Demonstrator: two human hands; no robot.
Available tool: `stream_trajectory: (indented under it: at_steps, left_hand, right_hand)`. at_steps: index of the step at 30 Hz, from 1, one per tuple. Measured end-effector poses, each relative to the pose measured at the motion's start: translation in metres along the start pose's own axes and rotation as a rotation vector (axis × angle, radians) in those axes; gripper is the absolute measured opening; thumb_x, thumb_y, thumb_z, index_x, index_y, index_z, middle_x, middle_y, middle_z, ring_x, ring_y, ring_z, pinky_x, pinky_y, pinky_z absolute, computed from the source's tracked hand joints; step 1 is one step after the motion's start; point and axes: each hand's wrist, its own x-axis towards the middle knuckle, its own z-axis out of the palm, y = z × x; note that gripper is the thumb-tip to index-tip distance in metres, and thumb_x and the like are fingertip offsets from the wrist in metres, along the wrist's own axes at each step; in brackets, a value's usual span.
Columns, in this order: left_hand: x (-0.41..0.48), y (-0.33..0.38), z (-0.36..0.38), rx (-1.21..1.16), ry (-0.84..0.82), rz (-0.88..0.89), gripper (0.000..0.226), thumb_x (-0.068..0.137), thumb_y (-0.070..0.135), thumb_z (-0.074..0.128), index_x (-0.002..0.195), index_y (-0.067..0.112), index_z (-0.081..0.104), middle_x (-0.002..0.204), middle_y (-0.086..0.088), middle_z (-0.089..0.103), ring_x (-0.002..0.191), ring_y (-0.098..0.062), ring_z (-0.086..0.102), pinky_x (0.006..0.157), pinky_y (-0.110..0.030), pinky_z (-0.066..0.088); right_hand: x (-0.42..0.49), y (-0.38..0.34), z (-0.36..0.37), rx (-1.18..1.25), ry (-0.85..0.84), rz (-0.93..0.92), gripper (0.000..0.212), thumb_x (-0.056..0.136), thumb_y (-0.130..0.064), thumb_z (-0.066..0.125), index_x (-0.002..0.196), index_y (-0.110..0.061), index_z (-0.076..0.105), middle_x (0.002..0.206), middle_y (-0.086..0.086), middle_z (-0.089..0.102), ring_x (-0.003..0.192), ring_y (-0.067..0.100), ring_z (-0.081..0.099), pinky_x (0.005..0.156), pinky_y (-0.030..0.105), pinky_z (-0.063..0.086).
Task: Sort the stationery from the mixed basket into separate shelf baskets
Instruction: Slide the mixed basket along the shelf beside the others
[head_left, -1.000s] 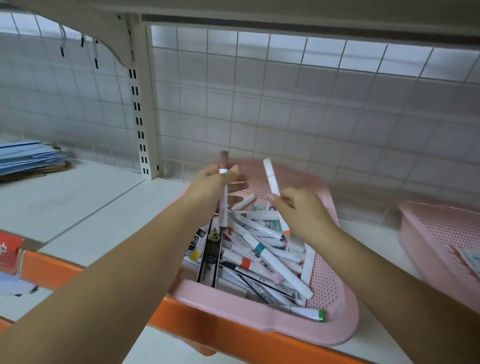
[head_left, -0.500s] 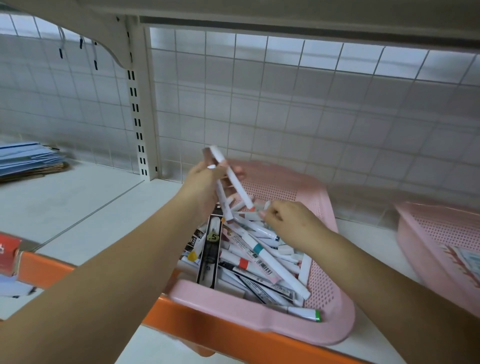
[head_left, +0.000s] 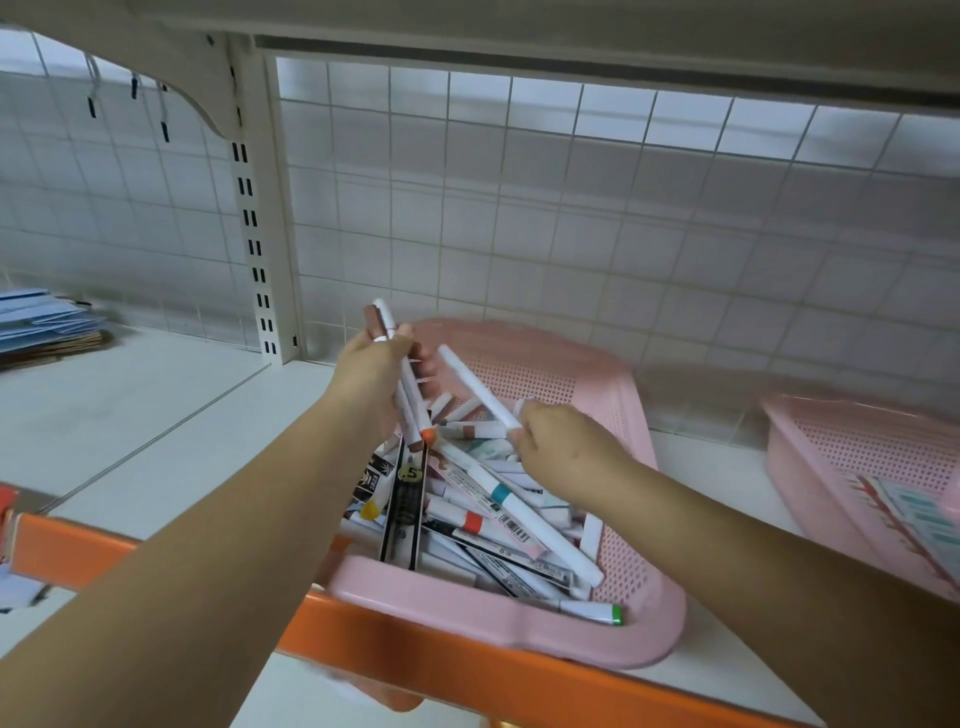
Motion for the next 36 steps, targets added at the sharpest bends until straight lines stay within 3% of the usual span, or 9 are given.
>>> stream_trajectory:
  at_steps: [3, 5, 10, 15, 18, 25, 31, 34, 36]
  left_hand:
    - [0.002, -0.001, -0.002, -0.024, -0.030, 0.001, 0.009, 0.096, 0.011, 0.047, 0.103, 0.010, 0.053, 0.100, -0.010, 0.066, 0.090, -0.025, 0.066, 0.073, -0.043, 0.054]
    - [-0.003, 0.000, 0.000, 0.000, -0.195, -0.044, 0.027, 0.097, 0.013, 0.045, 0.122, 0.005, 0.051, 0.118, -0.013, 0.063, 0.102, -0.025, 0.063, 0.075, -0.042, 0.055]
    - [-0.010, 0.004, 0.004, 0.017, -0.419, -0.054, 0.028, 0.097, 0.008, 0.042, 0.123, 0.001, 0.048, 0.107, -0.010, 0.068, 0.088, -0.016, 0.070, 0.065, -0.029, 0.058]
    - [-0.003, 0.004, -0.001, -0.047, -0.163, -0.013, 0.012, 0.095, 0.007, 0.046, 0.106, 0.007, 0.052, 0.088, -0.008, 0.068, 0.073, -0.017, 0.071, 0.054, -0.030, 0.056]
    - [0.007, 0.007, -0.010, -0.190, 0.007, -0.014, 0.025, 0.096, 0.013, 0.047, 0.120, 0.004, 0.049, 0.087, -0.008, 0.067, 0.071, -0.018, 0.070, 0.052, -0.032, 0.054]
    - [0.004, 0.007, -0.005, -0.169, 0.026, 0.004, 0.035, 0.098, 0.020, 0.045, 0.127, -0.001, 0.045, 0.078, -0.006, 0.060, 0.066, -0.016, 0.063, 0.054, -0.031, 0.054]
    - [0.001, 0.009, -0.003, -0.139, 0.030, -0.034, 0.036, 0.098, 0.021, 0.046, 0.129, 0.002, 0.045, 0.082, -0.006, 0.063, 0.058, -0.014, 0.068, 0.049, -0.028, 0.054]
    - [0.002, 0.009, -0.004, -0.103, 0.045, -0.020, 0.025, 0.098, 0.022, 0.046, 0.116, 0.006, 0.050, 0.073, -0.003, 0.056, 0.059, -0.014, 0.058, 0.061, -0.029, 0.052]
    - [0.000, 0.009, -0.004, -0.047, 0.029, -0.001, 0.015, 0.099, 0.023, 0.044, 0.097, 0.010, 0.051, 0.067, -0.001, 0.051, 0.048, -0.011, 0.052, 0.052, -0.026, 0.048]
  right_hand:
    - [-0.006, -0.004, -0.005, 0.080, 0.182, -0.076, 0.019, 0.100, -0.027, 0.035, 0.098, -0.012, 0.046, 0.079, 0.002, 0.051, 0.065, 0.021, 0.049, 0.056, 0.032, 0.040]
    - [-0.009, -0.008, -0.006, 0.142, 0.121, -0.136, 0.020, 0.100, -0.025, 0.036, 0.103, -0.011, 0.049, 0.080, 0.003, 0.053, 0.064, 0.019, 0.047, 0.054, 0.031, 0.037]
    - [-0.009, -0.010, -0.004, 0.235, 0.061, -0.147, 0.025, 0.101, -0.021, 0.033, 0.105, -0.006, 0.052, 0.090, 0.011, 0.058, 0.076, 0.027, 0.054, 0.068, 0.037, 0.046]
    - [-0.011, -0.009, -0.005, 0.123, 0.042, -0.182, 0.025, 0.101, -0.021, 0.034, 0.107, -0.010, 0.055, 0.086, -0.001, 0.054, 0.076, 0.018, 0.053, 0.066, 0.033, 0.044]
    - [-0.010, -0.006, 0.000, -0.018, -0.080, -0.141, 0.021, 0.093, -0.010, 0.042, 0.104, -0.013, 0.060, 0.111, 0.000, 0.051, 0.095, 0.021, 0.055, 0.083, 0.035, 0.048]
    - [-0.002, 0.000, 0.010, -0.140, -0.267, -0.059, 0.022, 0.094, -0.014, 0.043, 0.099, -0.006, 0.063, 0.106, 0.012, 0.065, 0.084, 0.021, 0.055, 0.070, 0.031, 0.041]
    - [-0.002, 0.001, 0.006, -0.075, -0.344, -0.063, 0.014, 0.096, -0.027, 0.042, 0.095, -0.018, 0.052, 0.099, 0.003, 0.057, 0.082, 0.017, 0.044, 0.071, 0.029, 0.037]
    - [-0.003, 0.000, 0.006, -0.017, -0.357, -0.063, 0.006, 0.094, -0.024, 0.047, 0.092, -0.019, 0.047, 0.096, 0.001, 0.053, 0.084, 0.017, 0.044, 0.075, 0.031, 0.040]
    - [-0.003, -0.001, 0.006, 0.019, -0.363, -0.064, 0.004, 0.092, -0.018, 0.048, 0.097, -0.018, 0.049, 0.096, 0.000, 0.051, 0.087, 0.017, 0.045, 0.080, 0.031, 0.042]
